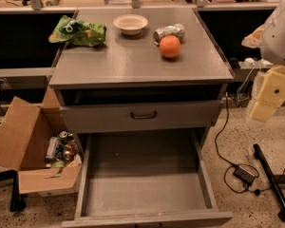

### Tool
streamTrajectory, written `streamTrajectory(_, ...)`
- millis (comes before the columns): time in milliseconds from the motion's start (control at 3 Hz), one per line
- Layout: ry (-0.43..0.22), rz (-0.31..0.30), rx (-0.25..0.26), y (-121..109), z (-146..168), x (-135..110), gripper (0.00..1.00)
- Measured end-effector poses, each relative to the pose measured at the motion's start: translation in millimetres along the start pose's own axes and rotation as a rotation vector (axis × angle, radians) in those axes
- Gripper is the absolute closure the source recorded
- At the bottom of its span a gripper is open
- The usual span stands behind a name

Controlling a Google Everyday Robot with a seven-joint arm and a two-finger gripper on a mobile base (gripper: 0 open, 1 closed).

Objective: Place orange into middle drawer

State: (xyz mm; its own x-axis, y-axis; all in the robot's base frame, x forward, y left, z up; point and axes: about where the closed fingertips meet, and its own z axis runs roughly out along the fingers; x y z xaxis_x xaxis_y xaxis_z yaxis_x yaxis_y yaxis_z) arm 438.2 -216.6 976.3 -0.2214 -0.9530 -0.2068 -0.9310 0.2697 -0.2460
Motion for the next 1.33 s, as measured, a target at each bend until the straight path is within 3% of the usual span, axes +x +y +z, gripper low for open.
streamTrajectory(333,-0.010,0.001,0.015,-4.3,2.2,-1.8,0.00)
streamTrajectory(667,-0.055,0.048,0.070,-26.3,9.4,-0.6,0.00)
streamTrajectory(1000,-0.174,0.120,0.151,-78.8,25.6,-5.8,0.00)
streamTrajectory(1333,-0.333,0.166,0.164,-138.3,54.7,-19.1,0.00)
